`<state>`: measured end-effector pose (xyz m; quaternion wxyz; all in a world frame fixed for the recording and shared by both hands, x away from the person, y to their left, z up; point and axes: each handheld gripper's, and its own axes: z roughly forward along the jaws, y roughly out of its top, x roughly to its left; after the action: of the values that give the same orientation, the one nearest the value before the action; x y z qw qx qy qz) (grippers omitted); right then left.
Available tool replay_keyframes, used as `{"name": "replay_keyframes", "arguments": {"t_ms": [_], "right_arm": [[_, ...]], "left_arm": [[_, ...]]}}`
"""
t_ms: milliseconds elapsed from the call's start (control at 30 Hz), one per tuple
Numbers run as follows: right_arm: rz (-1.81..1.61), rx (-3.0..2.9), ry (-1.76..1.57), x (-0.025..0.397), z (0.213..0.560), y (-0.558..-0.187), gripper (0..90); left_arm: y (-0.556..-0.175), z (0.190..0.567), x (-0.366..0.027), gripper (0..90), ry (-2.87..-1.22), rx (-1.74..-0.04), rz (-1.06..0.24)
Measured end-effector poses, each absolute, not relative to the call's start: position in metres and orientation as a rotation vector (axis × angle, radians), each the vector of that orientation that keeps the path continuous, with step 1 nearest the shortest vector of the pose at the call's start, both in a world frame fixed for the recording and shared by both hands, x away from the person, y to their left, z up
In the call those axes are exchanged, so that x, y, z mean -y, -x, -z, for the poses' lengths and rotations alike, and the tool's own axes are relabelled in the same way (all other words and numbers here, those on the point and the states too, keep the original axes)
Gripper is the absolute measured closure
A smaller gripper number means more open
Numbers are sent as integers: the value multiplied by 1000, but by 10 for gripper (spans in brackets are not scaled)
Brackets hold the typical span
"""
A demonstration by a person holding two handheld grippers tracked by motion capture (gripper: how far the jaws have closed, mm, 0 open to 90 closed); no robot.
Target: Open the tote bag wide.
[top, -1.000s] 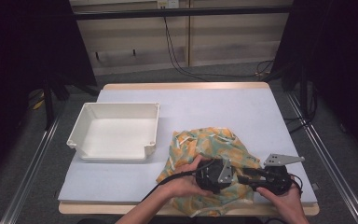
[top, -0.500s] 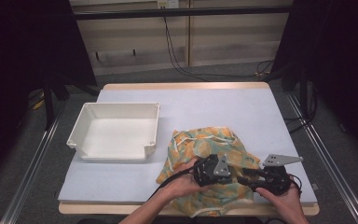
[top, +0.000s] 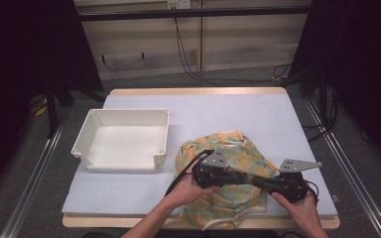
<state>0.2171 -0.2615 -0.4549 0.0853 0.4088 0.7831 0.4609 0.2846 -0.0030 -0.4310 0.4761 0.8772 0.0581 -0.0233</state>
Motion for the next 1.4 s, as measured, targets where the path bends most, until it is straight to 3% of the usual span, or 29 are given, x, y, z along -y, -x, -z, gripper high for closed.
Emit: {"name": "replay_keyframes", "arguments": {"t_ms": [600,700,833,933,1400], "right_arm": [[-1281,-2329,-1250,267,468,-230,900],[-1338,-2311,-1232,268,460,-225,841],[-1399,-2295,-1147,267,438,-214,684],[-1414,-2287,-1118,268,428,-210,637],[-1506,-2202,-1004,273,384,-209,531]], "left_arm": [[-270,418,-27,900,-2006,-135,125],[-271,417,-26,900,-2005,-136,125],[-273,417,-25,900,-2000,-150,123],[-274,416,-25,900,-1997,-155,125],[-280,410,-23,900,-2006,-170,125]]}}
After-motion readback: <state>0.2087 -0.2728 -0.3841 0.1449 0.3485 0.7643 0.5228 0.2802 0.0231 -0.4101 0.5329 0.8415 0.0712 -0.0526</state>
